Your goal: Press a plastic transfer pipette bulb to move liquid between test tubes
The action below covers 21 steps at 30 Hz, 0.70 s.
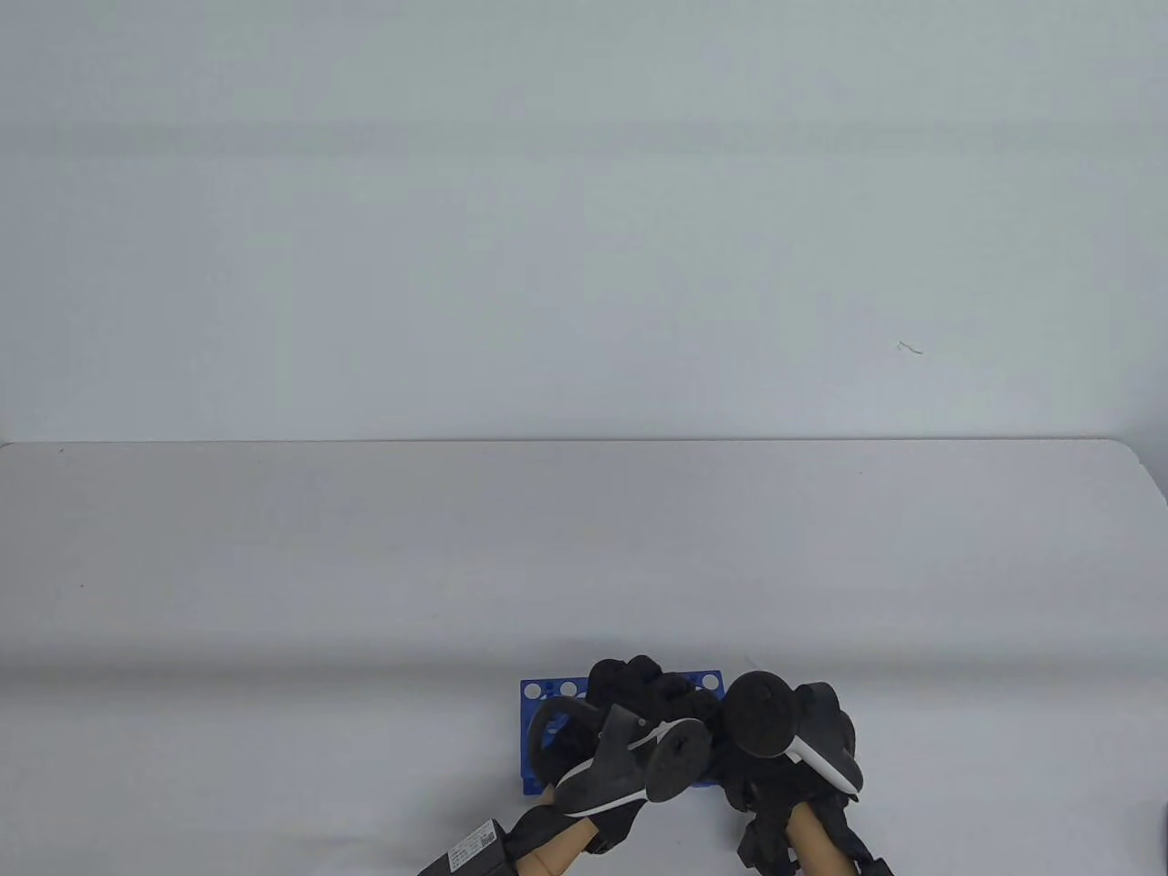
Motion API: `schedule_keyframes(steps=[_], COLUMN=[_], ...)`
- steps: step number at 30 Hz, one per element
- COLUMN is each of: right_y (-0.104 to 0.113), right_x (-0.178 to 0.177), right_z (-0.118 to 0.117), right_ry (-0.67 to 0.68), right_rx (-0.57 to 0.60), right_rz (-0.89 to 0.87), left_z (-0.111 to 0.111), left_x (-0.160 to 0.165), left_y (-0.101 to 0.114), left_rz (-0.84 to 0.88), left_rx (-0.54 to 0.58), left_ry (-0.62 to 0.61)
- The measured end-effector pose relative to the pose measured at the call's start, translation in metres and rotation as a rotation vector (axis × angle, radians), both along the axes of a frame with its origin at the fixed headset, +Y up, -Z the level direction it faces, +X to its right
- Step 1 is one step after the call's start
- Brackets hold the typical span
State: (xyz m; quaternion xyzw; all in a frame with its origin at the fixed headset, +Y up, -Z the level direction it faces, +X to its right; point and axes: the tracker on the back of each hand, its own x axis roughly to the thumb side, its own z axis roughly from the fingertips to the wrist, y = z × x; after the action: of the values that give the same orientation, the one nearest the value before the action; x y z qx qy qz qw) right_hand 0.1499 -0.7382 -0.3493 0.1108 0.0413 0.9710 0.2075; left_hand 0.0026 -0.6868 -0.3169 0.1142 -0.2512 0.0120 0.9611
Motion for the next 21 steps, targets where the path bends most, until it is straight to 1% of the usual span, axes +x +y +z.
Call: schedule_keyframes(steps=[2, 6, 8, 10, 12, 16, 19, 21], right_y=[0.0, 0.0, -0.002, -0.005, -0.006, -0.005, -0.004, -0.004], right_x=[0.001, 0.001, 0.001, 0.0, 0.0, -0.002, -0.005, -0.005], right_z=[0.0, 0.0, 0.0, -0.001, -0.001, 0.0, 0.001, 0.001], right_ry=[0.0, -0.002, -0.003, -0.012, -0.023, -0.031, -0.037, -0.037], right_rx=[-0.002, 0.007, 0.015, -0.019, -0.029, 0.005, 0.017, 0.012], right_rz=[-0.006, 0.003, -0.006, -0.08, -0.114, -0.079, -0.057, -0.057], left_z=[0.002, 0.001, 0.001, 0.001, 0.001, 0.001, 0.001, 0.001], left_x=[0.0, -0.001, -0.002, -0.004, -0.005, -0.002, 0.0, 0.0], left_y=[-0.004, -0.005, -0.007, -0.008, -0.01, -0.012, -0.017, -0.017], left_rz=[0.016, 0.045, 0.052, 0.064, 0.063, 0.043, -0.009, -0.026], left_rx=[0.045, 0.031, 0.043, 0.05, 0.056, 0.078, 0.108, 0.099], left_ry=[0.009, 0.006, 0.007, 0.009, 0.013, 0.033, 0.082, 0.085])
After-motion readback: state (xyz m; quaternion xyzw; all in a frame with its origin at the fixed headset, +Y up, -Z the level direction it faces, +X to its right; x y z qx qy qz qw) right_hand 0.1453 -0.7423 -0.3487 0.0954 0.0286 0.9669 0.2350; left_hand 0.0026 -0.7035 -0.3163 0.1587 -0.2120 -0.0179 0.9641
